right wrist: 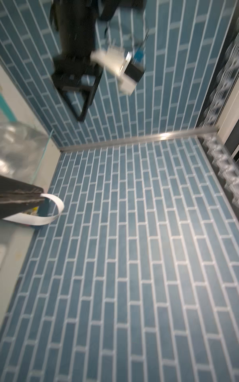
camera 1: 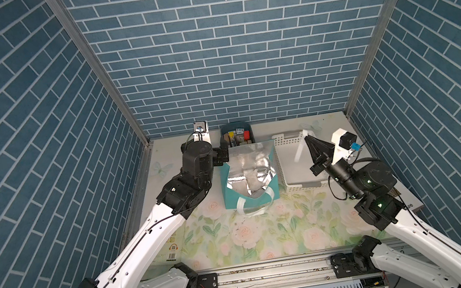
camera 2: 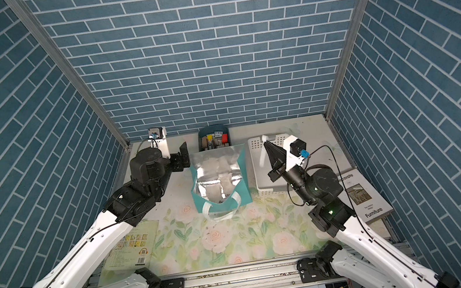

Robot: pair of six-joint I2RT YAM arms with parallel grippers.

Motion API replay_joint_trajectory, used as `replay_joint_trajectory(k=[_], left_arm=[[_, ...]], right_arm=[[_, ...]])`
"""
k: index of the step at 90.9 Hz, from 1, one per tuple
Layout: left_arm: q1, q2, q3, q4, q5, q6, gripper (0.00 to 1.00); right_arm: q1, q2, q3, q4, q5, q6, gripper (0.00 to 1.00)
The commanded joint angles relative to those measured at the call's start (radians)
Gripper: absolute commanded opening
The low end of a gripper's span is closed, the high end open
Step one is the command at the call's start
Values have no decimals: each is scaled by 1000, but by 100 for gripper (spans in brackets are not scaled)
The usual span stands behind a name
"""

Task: Place the ice pack in the delivery bag
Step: Place the adhesive seal in the bin.

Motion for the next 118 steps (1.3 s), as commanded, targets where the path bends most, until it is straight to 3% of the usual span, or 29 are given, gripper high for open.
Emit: replay_joint_trajectory(k=[1, 20, 48, 81, 94, 107, 118], left_arm=[[0, -41, -34, 41, 59, -20, 95], [-1, -42, -48, 56, 86, -22, 95], [2, 1, -32, 22, 77, -22, 95], [7, 3, -34, 21, 90, -22, 95], [11, 6, -30, 17, 107, -34, 95], [14, 5, -25, 14, 150, -48, 95], [18, 5, -20, 10, 162, -55, 95]], right_arm=[[-71, 4, -77, -15, 193, 68, 0], [-211, 146, -119, 57, 60, 116, 0], [-312, 459, 18, 152, -154, 144, 0], [-389, 440, -162, 203, -275, 331, 0], [-388, 353, -299, 229, -294, 405, 12], [-388, 207, -407, 224, -301, 450, 41], [-388, 83, -440, 163, -308, 446, 58]])
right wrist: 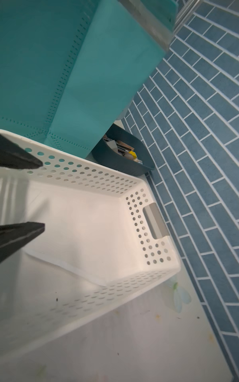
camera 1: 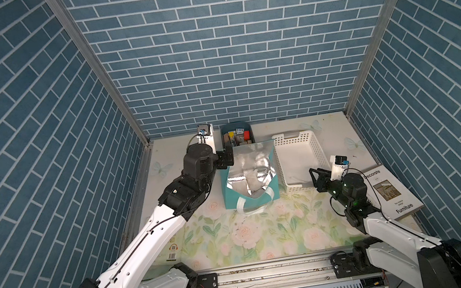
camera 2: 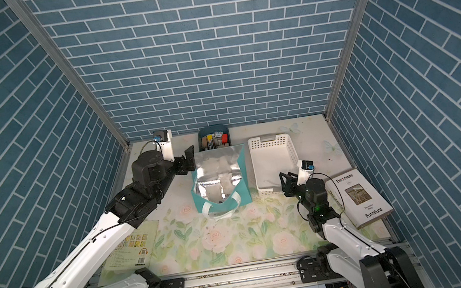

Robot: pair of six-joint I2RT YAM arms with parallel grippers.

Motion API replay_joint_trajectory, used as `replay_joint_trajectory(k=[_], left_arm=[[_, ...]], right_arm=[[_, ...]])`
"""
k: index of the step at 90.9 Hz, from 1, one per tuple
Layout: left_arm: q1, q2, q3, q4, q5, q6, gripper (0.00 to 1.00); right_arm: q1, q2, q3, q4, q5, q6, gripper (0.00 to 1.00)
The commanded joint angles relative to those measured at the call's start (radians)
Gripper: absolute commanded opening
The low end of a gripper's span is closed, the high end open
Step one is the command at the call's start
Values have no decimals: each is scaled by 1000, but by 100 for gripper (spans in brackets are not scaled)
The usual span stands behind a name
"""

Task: Place the ice pack in the delivery bag
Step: Place the adhesive seal in the bin, then adjust the delivery bag at the center of the board.

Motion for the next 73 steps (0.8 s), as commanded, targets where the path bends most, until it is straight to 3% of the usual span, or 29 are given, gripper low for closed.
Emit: replay_joint_trajectory(k=[1, 13, 17, 28, 50, 73], left_arm=[[9, -1, 17, -19, 27, -17, 95], [21, -4, 17, -17, 47, -31, 95], [23, -8, 17, -16, 56, -33, 95], [31, -7, 13, -10, 74, -42, 95], [42, 0, 13, -11, 83, -48, 95], [44, 9, 15, -17, 88, -49, 95]], right_arm=[[0, -110, -16, -17, -26, 24, 59], [2, -235, -26, -17, -150, -57, 71], [5, -264, -31, 8, -226, -79, 79], [47, -277, -36, 79, -377, -130, 89], [330, -143, 2, 113, -335, -389, 91], [369, 113, 49, 277, -320, -487, 92]])
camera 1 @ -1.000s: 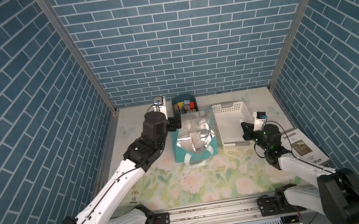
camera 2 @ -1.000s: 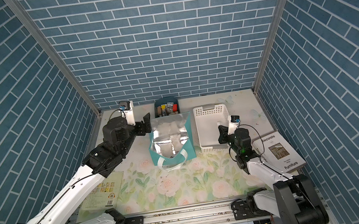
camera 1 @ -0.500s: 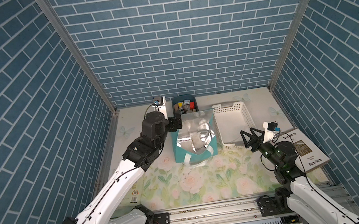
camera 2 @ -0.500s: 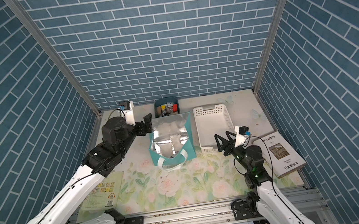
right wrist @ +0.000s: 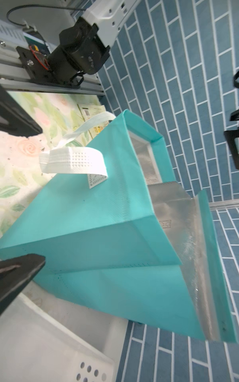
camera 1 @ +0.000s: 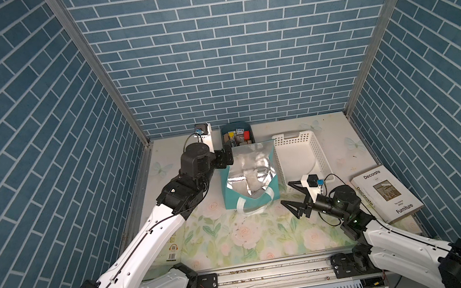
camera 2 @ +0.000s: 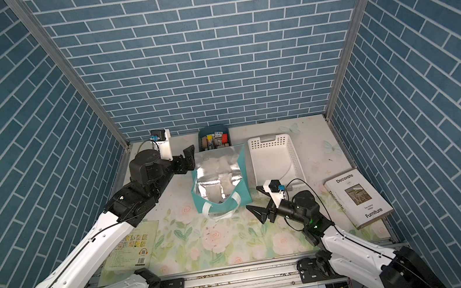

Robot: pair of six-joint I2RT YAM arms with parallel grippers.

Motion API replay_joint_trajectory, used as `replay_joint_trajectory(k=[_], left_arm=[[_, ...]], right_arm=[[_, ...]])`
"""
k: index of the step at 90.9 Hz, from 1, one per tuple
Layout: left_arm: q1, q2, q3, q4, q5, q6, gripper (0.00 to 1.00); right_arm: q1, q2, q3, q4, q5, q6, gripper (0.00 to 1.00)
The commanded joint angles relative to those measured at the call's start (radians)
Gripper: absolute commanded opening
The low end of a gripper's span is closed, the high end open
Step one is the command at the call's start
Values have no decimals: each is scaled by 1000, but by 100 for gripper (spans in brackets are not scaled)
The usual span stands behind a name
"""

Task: Place the ice pack in the delivery bag
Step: Adjust the delivery bag at the center of the board.

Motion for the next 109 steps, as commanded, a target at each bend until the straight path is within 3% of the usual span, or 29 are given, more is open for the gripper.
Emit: replay_joint_trajectory(k=[1, 23, 38, 49, 59, 63, 89, 101, 109], left_arm=[[5, 10, 15, -17, 11, -4, 95], [7, 33, 23, -38, 38, 3, 96], [6, 65, 46, -83, 70, 3, 96], [6, 80, 47, -97, 83, 7, 95], [7, 94, 66, -124, 90, 3, 95], [7, 94, 71, -135, 90, 1, 95], [7, -65, -19, -150, 104, -35, 94], [5, -235, -236, -32, 190, -132, 95], [4, -319, -365, 25, 251, -215, 94]], right_arm=[[6, 99, 73, 114, 0, -107, 92], [9, 297, 201, 145, -60, -129, 87], [8, 375, 225, 200, -96, -122, 76], [9, 412, 256, 170, -142, -116, 51], [9, 419, 273, 125, -141, -115, 7], [9, 416, 268, 130, -136, -106, 0], [9, 347, 204, 144, 126, -31, 0], [7, 317, 182, 117, 270, 26, 0], [8, 310, 190, 87, 278, 51, 0]])
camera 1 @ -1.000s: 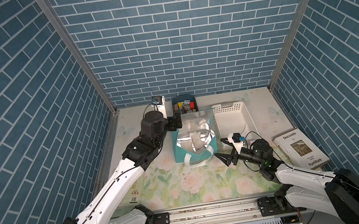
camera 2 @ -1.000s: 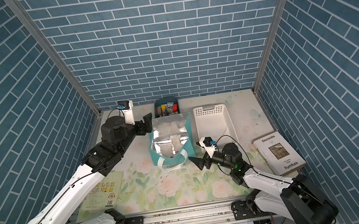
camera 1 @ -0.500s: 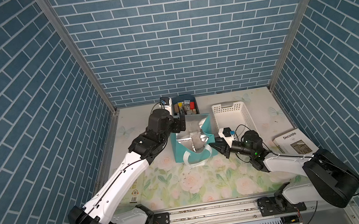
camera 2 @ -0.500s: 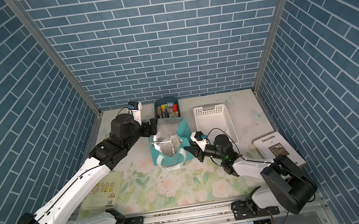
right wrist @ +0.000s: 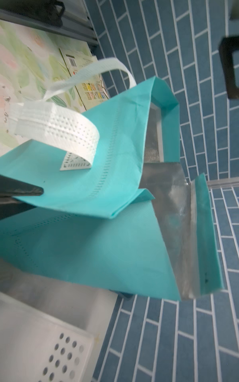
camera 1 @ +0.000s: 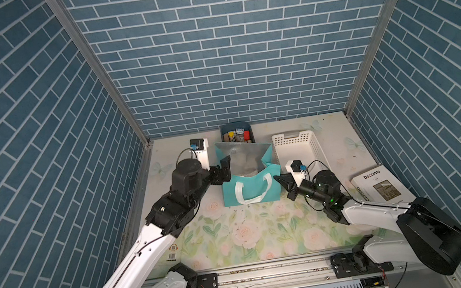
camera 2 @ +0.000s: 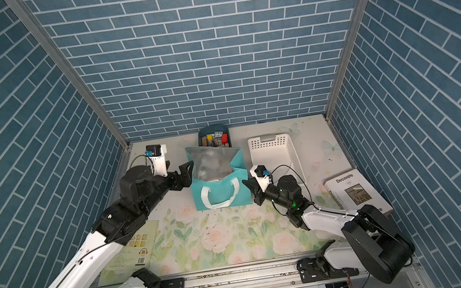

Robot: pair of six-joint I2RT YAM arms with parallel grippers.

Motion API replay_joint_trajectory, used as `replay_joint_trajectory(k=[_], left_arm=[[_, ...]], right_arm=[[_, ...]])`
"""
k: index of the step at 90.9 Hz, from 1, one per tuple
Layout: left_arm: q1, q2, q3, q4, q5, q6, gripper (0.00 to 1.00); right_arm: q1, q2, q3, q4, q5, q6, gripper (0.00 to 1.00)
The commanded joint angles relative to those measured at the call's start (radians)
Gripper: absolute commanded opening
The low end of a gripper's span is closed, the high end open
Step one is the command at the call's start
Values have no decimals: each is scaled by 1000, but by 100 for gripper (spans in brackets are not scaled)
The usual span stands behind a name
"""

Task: Place the ice pack in the delivery bag
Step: Adjust the delivery bag at the center of the board.

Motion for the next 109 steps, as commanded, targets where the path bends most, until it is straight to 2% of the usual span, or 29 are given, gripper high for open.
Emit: replay_joint_trajectory(k=[1, 12, 31, 46, 56, 69, 80, 87, 97, 109], left_arm=[[3, -76, -145, 81, 103, -129, 93], [-8, -151, -289, 162, 182, -191, 92], [-24, -196, -453, 270, 197, -232, 91], [-27, -196, -576, 429, 229, -219, 91], [-27, -154, -633, 531, 231, -204, 90], [-26, -78, -680, 619, 155, -176, 87], [-25, 3, -717, 765, 192, -157, 84], [-24, 65, -704, 793, 199, -151, 82], [-15, 128, -680, 832, 216, -138, 69], [-4, 168, -665, 891, 274, -131, 59]], right_arm=[[0, -26, -3, -37, 106, 80, 0], [1, -26, 29, -80, 98, 97, 0], [1, -51, 52, -128, 117, 121, 0], [0, -67, 69, -171, 114, 125, 0], [1, -74, 87, -197, 106, 127, 0], [0, -87, 100, -217, 90, 124, 0], [1, -84, 108, -232, 85, 118, 0], [1, -78, 119, -246, 78, 112, 0], [1, -77, 130, -269, 79, 101, 0], [1, -79, 144, -288, 90, 88, 0]])
